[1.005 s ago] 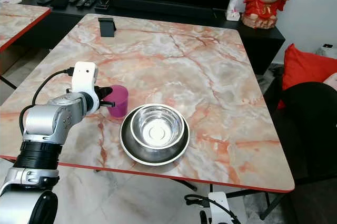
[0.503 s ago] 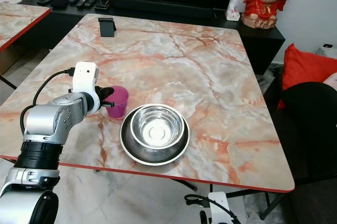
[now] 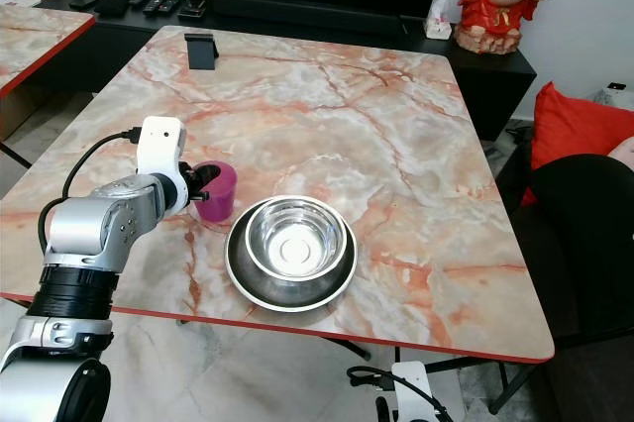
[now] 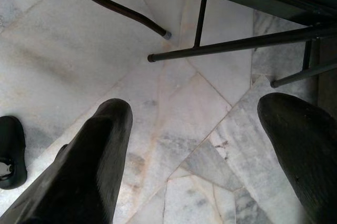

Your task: Setting the table

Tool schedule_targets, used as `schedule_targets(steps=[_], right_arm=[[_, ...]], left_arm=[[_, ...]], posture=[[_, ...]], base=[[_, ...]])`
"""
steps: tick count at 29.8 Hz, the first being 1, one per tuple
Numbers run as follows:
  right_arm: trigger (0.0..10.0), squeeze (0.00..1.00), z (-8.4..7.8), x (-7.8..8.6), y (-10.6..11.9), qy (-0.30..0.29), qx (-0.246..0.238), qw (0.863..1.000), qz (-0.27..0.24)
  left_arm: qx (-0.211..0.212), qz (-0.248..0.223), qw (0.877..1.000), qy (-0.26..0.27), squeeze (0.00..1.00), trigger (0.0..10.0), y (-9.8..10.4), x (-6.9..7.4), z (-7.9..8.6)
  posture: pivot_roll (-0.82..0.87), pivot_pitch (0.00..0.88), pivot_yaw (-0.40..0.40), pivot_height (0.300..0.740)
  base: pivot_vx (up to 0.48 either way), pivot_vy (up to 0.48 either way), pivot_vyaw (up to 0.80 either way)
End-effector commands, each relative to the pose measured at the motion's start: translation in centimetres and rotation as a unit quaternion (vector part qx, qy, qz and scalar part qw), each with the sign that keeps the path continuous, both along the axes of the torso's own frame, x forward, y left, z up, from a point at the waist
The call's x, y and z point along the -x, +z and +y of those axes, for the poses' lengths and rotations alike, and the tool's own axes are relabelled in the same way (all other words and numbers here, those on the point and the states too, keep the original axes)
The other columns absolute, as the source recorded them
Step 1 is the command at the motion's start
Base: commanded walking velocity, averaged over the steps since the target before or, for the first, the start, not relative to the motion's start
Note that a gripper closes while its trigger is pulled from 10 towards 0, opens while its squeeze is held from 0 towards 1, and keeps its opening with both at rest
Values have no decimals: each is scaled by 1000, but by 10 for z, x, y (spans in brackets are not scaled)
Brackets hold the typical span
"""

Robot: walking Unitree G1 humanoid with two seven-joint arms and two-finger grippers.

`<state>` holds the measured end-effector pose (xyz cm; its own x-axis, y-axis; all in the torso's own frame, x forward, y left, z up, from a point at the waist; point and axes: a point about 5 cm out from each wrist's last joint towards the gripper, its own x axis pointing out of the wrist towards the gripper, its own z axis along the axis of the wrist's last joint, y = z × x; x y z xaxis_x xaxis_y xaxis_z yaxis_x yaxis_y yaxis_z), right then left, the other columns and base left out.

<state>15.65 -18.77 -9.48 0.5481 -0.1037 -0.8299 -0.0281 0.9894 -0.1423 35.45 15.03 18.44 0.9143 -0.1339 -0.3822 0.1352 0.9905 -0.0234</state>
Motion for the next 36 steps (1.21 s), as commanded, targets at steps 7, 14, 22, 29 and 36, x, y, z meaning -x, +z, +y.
schedule_targets(steps=[7,14,22,29,36], right_arm=[[10000,0,-3,1,0,-2,5,1000,3],[10000,0,-3,1,0,-1,5,1000,4],[10000,0,-4,1,0,-1,6,1000,4],[10000,0,-4,1,0,1,6,1000,4],[10000,0,-4,2,0,0,6,1000,4]], left_arm=[[-4,-41,999,-3,0,10000,11,-3,-5],[-13,-69,997,-5,0,10000,17,-4,-7],[-11,-59,998,8,0,10000,9,-2,-3],[17,-163,986,10,0,10000,37,-4,-4],[-39,-235,971,32,0,10000,52,0,9]], posture=[[-8,0,-98,740],[-8,0,-99,740],[-9,0,-100,740],[-8,0,-100,740],[-11,0,-98,740]], base=[[0,0,0],[0,0,0],[0,0,0],[0,0,0],[0,0,0]])
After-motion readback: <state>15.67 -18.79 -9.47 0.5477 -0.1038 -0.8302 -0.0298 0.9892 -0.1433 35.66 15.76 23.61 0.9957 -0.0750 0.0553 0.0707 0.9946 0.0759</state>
